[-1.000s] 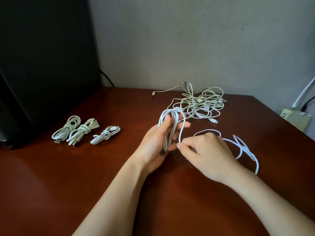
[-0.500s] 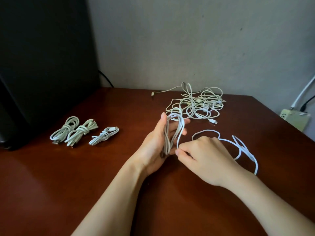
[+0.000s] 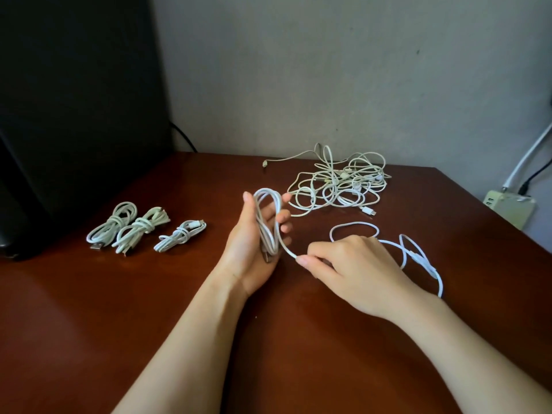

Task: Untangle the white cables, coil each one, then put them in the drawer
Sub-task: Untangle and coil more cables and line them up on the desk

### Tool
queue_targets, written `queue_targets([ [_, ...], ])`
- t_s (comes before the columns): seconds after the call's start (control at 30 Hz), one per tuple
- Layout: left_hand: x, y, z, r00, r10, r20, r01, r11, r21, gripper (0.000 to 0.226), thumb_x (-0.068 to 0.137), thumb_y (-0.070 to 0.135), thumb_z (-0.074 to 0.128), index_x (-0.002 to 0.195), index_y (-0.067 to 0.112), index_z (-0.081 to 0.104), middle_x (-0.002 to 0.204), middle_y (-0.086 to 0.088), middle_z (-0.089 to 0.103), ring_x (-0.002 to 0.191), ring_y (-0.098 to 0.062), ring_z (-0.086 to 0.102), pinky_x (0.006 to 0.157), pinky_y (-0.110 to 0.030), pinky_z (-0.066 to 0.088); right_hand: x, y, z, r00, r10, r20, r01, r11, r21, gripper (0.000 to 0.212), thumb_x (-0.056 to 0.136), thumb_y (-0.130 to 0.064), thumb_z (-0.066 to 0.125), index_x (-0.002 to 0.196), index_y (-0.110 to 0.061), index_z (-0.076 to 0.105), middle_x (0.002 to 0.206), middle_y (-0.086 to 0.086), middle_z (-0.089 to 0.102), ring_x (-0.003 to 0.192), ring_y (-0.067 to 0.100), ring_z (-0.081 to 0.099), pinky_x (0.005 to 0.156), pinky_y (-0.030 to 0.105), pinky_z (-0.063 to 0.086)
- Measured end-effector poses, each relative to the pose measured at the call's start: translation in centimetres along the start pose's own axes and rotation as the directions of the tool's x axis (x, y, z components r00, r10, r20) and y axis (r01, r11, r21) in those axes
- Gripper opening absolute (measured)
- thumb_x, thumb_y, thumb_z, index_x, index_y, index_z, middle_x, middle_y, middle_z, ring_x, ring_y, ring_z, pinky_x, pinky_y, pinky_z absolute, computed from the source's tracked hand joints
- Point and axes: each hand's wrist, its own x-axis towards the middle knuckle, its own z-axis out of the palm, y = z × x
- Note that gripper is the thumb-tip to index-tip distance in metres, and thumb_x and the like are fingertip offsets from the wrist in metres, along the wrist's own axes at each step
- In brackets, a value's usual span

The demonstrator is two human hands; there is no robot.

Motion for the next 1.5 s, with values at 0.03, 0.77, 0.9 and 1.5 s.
queue_targets([
  [0.03, -0.1, 0.1, 0.0, 1.0, -0.001, -0.001, 0.001, 0.999, -0.04, 0.066, 0.098, 0.058, 0.016, 0.105, 0.012, 0.063, 0.065, 0.004, 0.041, 0.059, -0.007, 0.041, 0.063, -0.023, 0.032, 0.0, 0.2, 0.1, 0.999, -0.006, -0.035, 0.005, 1.0, -0.002, 0.045, 0.096, -0.05, 0.039, 0.059, -0.026, 0.03, 0.049, -0.007, 0.03, 0.06, 0.02, 0.036, 0.061, 0.032, 0.027],
  [0.77, 0.1, 0.8, -0.3, 0.889, 0.306, -0.342, -0.283, 0.952, 0.117, 0.061, 0.101, 0.053, 0.014, 0.104, 0.018, 0.064, 0.059, 0.009, 0.043, 0.043, -0.002, 0.034, 0.044, -0.016, 0.029, -0.1, 4.3, -2.0, 0.991, 0.105, 0.081, -0.112, 0.99, 0.087, 0.014, 0.082, -0.043, 0.067, 0.082, -0.031, 0.06, 0.077, -0.016, 0.057, 0.073, 0.001, 0.055, 0.069, 0.026, 0.046],
  [0.9, 0.0, 1.1, -0.5, 0.899, 0.294, -0.325, -0.304, 0.952, 0.019, 0.063, 0.101, 0.054, 0.014, 0.106, 0.015, 0.063, 0.058, 0.008, 0.043, 0.042, -0.002, 0.034, 0.042, -0.015, 0.029, 0.0, 3.9, -1.2, 0.982, 0.047, 0.182, -0.048, 0.999, -0.003, 0.008, 0.088, -0.037, 0.063, 0.086, -0.032, 0.058, 0.088, -0.014, 0.052, 0.081, 0.004, 0.05, 0.069, 0.024, 0.04],
  [1.5, -0.5, -1.0, 0.7, 0.931, 0.366, -0.002, -0.215, 0.55, 0.807, 0.036, 0.101, 0.044, 0.031, 0.086, 0.019, 0.053, 0.067, 0.011, 0.04, 0.055, 0.001, 0.035, 0.053, -0.015, 0.034, 0.8, 3.1, -1.5, 0.73, -0.383, -0.566, 0.34, 0.922, -0.186, 0.027, 0.094, -0.029, 0.057, 0.08, -0.008, 0.068, 0.064, 0.001, 0.061, 0.06, 0.022, 0.054, 0.069, 0.033, 0.043],
])
